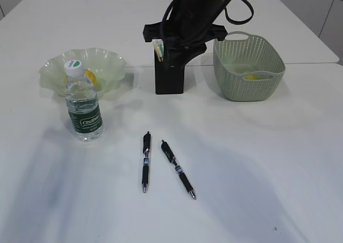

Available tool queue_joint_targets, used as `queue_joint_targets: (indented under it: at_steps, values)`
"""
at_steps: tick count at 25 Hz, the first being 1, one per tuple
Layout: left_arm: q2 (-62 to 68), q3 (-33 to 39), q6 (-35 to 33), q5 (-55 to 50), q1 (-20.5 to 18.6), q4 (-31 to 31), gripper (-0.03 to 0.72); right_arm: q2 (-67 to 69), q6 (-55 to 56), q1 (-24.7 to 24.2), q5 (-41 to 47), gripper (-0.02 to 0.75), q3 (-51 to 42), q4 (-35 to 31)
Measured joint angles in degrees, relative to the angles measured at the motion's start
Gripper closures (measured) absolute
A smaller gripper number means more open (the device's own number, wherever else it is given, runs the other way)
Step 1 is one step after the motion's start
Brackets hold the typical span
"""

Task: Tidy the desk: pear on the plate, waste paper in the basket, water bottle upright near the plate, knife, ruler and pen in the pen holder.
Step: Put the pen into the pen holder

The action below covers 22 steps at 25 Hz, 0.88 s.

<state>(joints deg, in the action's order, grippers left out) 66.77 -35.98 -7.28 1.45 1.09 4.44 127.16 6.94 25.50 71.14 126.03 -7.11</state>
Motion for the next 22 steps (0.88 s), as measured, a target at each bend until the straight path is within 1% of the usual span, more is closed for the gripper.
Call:
queue_joint_targets:
  at_steps: [8, 13, 22]
  values:
    - [0.00, 0.00, 0.00, -1.45, 0.00, 0.00, 0.347, 1.17, 2.18, 0.59, 0.12, 0.501, 0.00, -0.25]
    - [0.00, 0.00, 0.00, -2.71, 0.00, 0.03, 0.347, 2.96, 2.77, 0.59, 0.12, 0.500, 0.00, -3.33]
    - [0.00, 0.00, 0.00, -5.71, 0.00, 0.03, 0.347, 3.62, 2.47, 0.59, 0.12, 0.500, 0.00, -3.25]
